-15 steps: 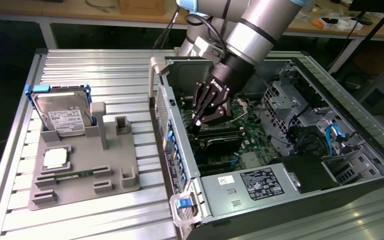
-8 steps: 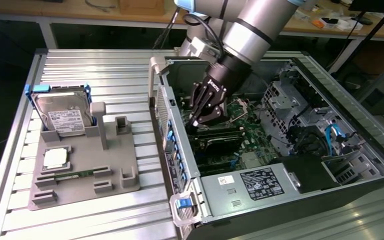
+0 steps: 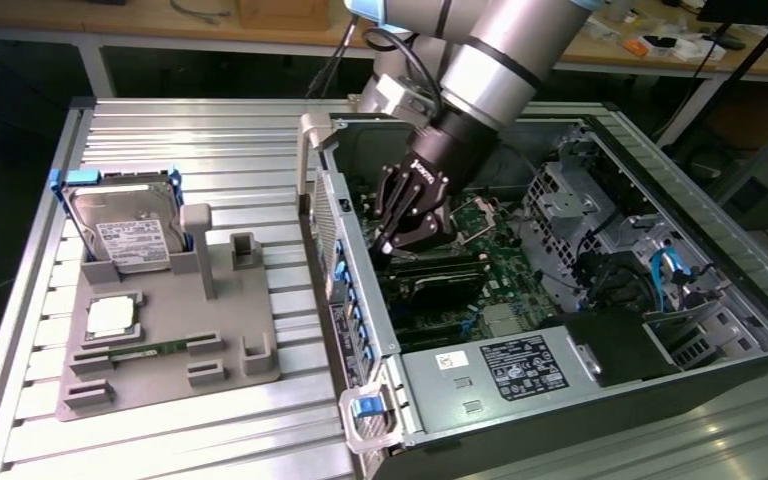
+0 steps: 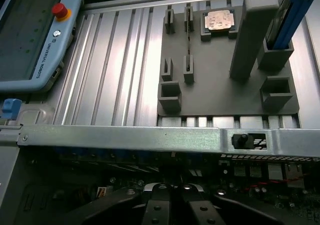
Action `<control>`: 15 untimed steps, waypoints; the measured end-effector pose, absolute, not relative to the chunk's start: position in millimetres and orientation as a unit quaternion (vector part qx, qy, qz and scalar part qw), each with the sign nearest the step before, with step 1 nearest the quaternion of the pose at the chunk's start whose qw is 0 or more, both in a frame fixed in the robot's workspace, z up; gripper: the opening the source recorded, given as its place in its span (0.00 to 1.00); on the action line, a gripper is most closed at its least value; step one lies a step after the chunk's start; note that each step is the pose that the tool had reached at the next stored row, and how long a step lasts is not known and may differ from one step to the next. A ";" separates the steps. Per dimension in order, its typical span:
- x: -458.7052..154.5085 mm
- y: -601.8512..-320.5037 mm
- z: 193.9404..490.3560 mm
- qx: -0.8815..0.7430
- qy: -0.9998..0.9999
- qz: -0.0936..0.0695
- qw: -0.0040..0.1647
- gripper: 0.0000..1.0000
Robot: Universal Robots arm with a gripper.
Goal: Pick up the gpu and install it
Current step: 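Press down on the gpu until it lock into place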
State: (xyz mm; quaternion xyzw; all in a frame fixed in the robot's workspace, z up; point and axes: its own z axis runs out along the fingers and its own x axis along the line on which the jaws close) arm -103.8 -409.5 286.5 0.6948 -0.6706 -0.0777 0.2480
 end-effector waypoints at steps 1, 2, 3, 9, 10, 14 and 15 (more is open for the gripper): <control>-104.4 -409.5 286.4 0.695 -0.670 -0.078 0.248 0.11; -105.0 -409.5 286.4 0.696 -0.670 -0.077 0.248 0.11; -105.6 -409.5 286.2 0.696 -0.669 -0.077 0.248 0.11; -106.1 -409.6 280.1 0.698 -0.667 -0.076 0.249 0.11; -106.1 -409.6 278.5 0.698 -0.667 -0.076 0.249 0.11; -106.3 -409.5 273.8 0.698 -0.667 -0.077 0.248 0.11; -106.0 -409.5 273.6 0.698 -0.667 -0.077 0.249 0.11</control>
